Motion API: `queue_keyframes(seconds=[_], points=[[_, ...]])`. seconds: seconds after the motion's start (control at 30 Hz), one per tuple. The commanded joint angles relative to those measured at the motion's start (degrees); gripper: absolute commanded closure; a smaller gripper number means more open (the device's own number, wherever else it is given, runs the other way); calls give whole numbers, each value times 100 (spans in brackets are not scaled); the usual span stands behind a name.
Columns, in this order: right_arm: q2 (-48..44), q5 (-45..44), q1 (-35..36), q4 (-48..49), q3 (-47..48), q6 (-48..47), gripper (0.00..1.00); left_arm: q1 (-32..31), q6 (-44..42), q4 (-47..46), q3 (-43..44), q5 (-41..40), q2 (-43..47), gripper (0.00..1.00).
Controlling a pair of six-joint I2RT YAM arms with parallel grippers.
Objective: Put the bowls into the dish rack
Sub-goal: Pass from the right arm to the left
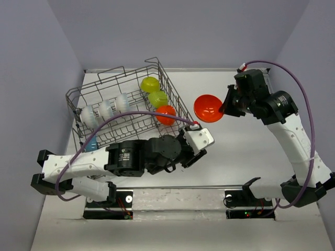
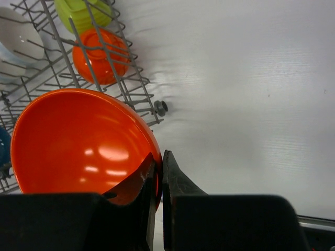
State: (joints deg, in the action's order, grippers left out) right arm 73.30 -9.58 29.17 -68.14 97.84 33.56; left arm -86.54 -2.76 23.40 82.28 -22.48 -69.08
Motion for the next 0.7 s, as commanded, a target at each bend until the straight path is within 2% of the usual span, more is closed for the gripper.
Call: queue_keyframes(seconds=[0.0,0.17,0.37,0.67], points=[[167,623,-34,-700,437,-403,99,-284,-101,1095,639,-994,-430,49],[264,774,-34,-964,517,-500,99,-381,-277,1799,1490,-1741,-1203,49],[54,827,-34,-763,121,-491,99,-363,-742,2503,2624,-2462,-2293,48],[88,906,-34,-771,-55,-535,99,-91,-1331,2880,3873,-1998,-2848,48]])
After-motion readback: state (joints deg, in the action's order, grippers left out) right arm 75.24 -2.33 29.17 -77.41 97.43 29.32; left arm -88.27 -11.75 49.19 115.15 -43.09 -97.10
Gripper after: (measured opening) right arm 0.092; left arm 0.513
